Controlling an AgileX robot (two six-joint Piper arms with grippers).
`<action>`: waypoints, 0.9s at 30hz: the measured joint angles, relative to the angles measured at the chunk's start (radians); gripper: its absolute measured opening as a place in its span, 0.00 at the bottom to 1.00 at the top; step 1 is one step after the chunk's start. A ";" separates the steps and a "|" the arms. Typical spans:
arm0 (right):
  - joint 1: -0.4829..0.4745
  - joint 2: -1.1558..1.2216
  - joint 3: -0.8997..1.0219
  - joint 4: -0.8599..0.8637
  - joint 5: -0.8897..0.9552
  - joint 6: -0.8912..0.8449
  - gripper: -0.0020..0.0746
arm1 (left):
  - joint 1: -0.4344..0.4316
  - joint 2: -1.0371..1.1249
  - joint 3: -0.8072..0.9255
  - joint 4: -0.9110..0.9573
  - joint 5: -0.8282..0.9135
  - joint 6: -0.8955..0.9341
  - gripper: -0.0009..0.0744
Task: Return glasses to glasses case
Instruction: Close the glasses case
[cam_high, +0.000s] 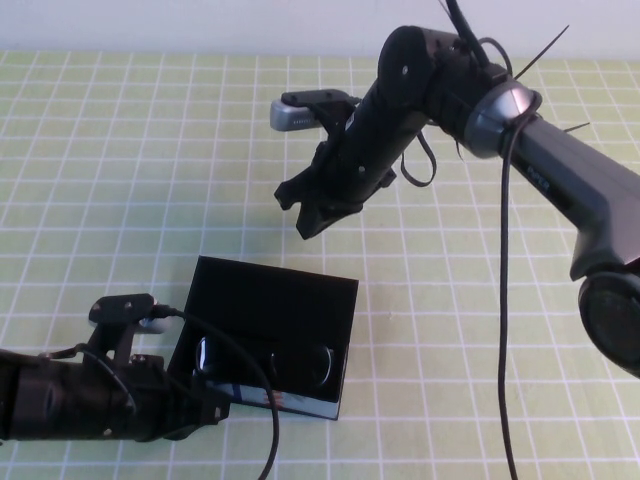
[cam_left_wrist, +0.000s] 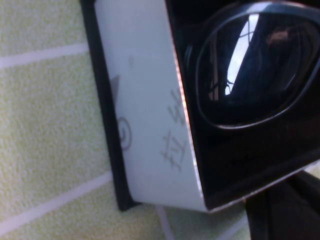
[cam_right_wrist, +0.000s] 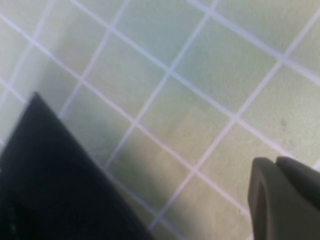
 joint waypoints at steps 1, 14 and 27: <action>0.000 0.011 0.000 0.000 0.000 0.000 0.01 | 0.000 0.000 0.000 0.000 0.000 0.000 0.01; 0.000 0.059 0.000 0.066 -0.002 0.023 0.01 | 0.000 0.000 0.000 0.000 0.000 0.000 0.01; 0.012 0.037 0.096 0.083 -0.008 0.047 0.01 | 0.000 0.002 0.000 -0.004 0.000 0.002 0.01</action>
